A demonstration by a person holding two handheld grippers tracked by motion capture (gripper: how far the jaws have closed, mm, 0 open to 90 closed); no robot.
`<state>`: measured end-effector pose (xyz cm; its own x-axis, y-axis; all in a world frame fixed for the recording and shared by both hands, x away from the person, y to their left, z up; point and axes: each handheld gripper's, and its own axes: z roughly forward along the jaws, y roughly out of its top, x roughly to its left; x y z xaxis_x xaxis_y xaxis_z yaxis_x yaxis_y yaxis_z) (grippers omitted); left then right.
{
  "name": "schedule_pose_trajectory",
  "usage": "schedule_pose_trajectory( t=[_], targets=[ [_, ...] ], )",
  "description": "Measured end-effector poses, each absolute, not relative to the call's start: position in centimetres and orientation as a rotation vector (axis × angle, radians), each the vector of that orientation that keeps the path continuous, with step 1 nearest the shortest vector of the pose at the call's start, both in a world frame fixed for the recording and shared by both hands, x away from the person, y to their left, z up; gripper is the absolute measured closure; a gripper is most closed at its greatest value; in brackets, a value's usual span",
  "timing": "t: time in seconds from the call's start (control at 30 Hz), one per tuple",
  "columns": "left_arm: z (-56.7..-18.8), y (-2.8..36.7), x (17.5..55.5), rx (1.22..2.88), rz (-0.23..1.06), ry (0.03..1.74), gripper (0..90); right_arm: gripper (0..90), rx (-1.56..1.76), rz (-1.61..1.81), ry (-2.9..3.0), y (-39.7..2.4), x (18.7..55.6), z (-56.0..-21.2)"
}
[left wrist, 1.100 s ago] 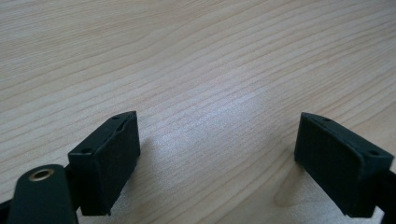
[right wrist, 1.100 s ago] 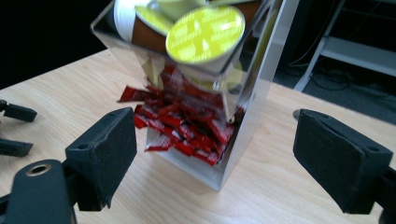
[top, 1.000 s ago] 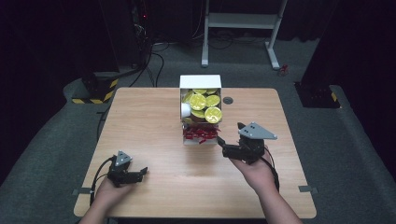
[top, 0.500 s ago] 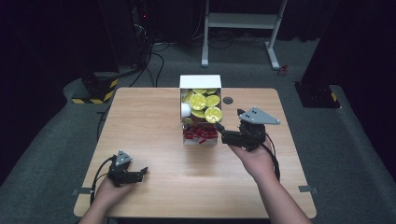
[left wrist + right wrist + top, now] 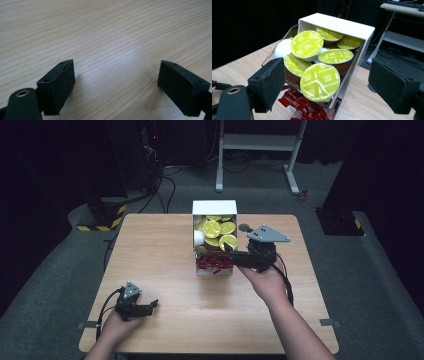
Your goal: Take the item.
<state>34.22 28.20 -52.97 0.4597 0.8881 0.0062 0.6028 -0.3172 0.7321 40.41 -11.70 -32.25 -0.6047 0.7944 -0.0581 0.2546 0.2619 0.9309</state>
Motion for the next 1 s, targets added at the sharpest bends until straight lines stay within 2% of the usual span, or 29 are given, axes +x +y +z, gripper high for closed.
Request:
schedule_pose_trajectory(
  t=[1.0],
  targets=[
    [-53.0, 28.1, 34.6, 2.048, 0.542, 1.218, 14.6, 14.5, 0.903, 1.327, 2.070, -7.3, 41.9, -32.6]
  ],
)
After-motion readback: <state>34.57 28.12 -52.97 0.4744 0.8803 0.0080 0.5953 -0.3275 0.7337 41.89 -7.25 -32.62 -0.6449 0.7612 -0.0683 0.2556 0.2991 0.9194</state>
